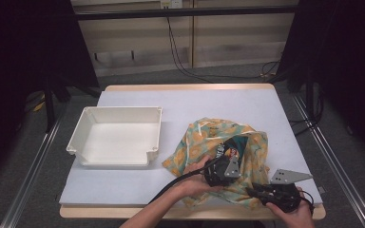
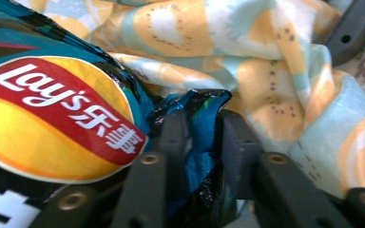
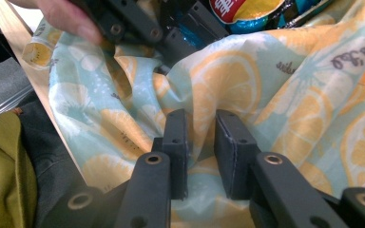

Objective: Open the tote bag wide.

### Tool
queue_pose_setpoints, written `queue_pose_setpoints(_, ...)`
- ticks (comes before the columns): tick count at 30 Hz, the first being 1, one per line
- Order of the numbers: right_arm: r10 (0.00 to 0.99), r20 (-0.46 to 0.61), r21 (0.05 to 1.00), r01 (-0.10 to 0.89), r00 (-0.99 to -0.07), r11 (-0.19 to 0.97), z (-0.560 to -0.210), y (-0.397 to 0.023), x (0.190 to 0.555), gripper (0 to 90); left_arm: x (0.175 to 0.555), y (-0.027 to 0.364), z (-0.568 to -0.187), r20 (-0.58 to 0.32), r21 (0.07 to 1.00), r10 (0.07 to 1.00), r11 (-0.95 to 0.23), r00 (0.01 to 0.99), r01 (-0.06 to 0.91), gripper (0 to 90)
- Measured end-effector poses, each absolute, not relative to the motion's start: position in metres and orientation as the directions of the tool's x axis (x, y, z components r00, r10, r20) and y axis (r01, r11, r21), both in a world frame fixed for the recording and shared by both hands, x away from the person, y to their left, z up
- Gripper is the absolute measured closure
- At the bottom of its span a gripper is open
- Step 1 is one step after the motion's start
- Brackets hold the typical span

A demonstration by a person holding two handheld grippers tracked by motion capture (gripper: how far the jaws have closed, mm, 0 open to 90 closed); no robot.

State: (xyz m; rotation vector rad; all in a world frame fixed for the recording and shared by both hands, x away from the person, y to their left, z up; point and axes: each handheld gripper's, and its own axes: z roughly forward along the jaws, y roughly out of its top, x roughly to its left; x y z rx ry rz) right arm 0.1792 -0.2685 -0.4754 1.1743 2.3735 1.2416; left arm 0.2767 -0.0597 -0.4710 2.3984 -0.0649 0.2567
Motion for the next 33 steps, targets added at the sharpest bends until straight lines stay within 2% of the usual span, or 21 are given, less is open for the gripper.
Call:
queue_pose_setpoints(4, 0.734, 0.161, 0.768, 0.551, -0.66, 0.327, -0.476, -0.269, 0.18, 74.9, 0.284, -0.056, -0.466, 0.139, 0.686, 0.044, -0.724, 0.989, -0.064, 85.4)
queue_pose_setpoints(12, 0.739, 0.165, 0.77, 0.554, -0.654, 0.318, -0.476, -0.269, 0.181, 75.9, 0.291, -0.041, -0.454, 0.019, 0.774, 0.111, -0.631, 0.994, 0.056, 87.1)
queue_pose_setpoints(20, 0.751, 0.158, 0.788, 0.54, -0.641, 0.296, -0.473, -0.272, 0.184, 81.2, 0.293, -0.017, -0.435, -0.073, 0.858, 0.104, -0.501, 0.992, 0.116, 87.2)
queue_pose_setpoints(30, 0.768, 0.163, 0.804, 0.535, -0.619, 0.261, -0.471, -0.275, 0.187, 87.8, 0.294, 0.002, -0.407, -0.056, 0.884, 0.11, -0.456, 0.992, 0.1, 87.5)
queue_pose_setpoints(33, 0.771, 0.158, 0.802, 0.536, -0.617, 0.265, -0.471, -0.275, 0.188, 88.6, 0.297, 0.008, -0.403, -0.079, 0.899, 0.102, -0.423, 0.992, 0.115, 87.6)
